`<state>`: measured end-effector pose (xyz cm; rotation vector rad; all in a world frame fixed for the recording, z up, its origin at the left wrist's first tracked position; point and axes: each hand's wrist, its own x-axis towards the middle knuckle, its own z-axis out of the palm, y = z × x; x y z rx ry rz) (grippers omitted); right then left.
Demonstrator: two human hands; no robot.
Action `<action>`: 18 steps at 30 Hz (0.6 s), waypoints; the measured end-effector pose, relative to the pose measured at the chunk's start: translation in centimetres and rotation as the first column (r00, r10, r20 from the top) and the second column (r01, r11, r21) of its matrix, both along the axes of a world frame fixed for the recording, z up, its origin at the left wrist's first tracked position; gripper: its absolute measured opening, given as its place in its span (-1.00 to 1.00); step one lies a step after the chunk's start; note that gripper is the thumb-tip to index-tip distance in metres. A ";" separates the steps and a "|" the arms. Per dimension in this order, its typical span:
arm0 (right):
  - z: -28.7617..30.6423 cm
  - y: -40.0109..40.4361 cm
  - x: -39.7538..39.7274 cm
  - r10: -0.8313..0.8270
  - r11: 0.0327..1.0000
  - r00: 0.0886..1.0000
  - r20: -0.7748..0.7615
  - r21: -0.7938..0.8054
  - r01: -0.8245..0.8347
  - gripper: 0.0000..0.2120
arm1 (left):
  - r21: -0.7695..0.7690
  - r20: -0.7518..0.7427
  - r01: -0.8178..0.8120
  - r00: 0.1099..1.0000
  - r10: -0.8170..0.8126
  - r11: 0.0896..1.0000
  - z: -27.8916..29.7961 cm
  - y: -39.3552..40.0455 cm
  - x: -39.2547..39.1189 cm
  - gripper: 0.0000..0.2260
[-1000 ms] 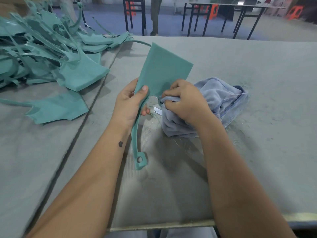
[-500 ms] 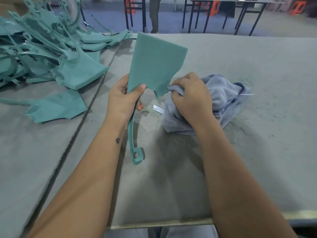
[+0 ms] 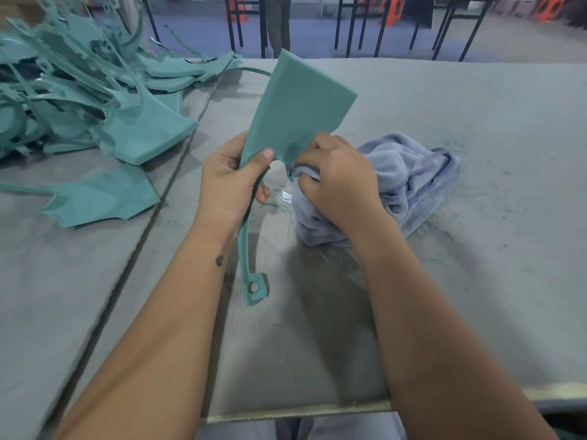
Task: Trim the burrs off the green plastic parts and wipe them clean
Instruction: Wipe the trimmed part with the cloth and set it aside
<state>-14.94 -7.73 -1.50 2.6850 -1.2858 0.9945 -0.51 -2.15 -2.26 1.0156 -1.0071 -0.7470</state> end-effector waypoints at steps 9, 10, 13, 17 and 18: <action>0.0 -0.4 -0.1 0.086 0.996 0.996 0.005 0.034 -0.086 -0.79 | 0.001 -0.023 -0.016 1.000 0.016 1.000 -0.3 -0.2 0.0 -0.80; 0.0 -0.3 0.0 0.122 0.991 0.992 0.013 0.047 -0.123 -0.80 | 0.009 -0.018 -0.022 1.000 0.022 1.000 -0.3 -0.3 -0.1 -0.81; -0.1 -0.6 -0.1 0.117 0.985 0.990 0.077 0.117 -0.125 -0.78 | 0.026 -0.028 -0.019 0.999 0.020 0.999 -0.4 -0.3 -0.1 -0.81; -0.3 -1.2 -0.4 -0.031 0.983 0.994 0.106 0.184 0.011 -0.74 | 0.053 -0.044 -0.005 0.999 0.007 0.999 -0.1 -0.1 0.2 -0.80; -0.3 -1.1 -0.3 -0.044 0.982 0.993 0.113 0.189 0.022 -0.74 | 0.055 -0.050 -0.007 0.999 0.009 0.998 0.0 0.0 0.3 -0.80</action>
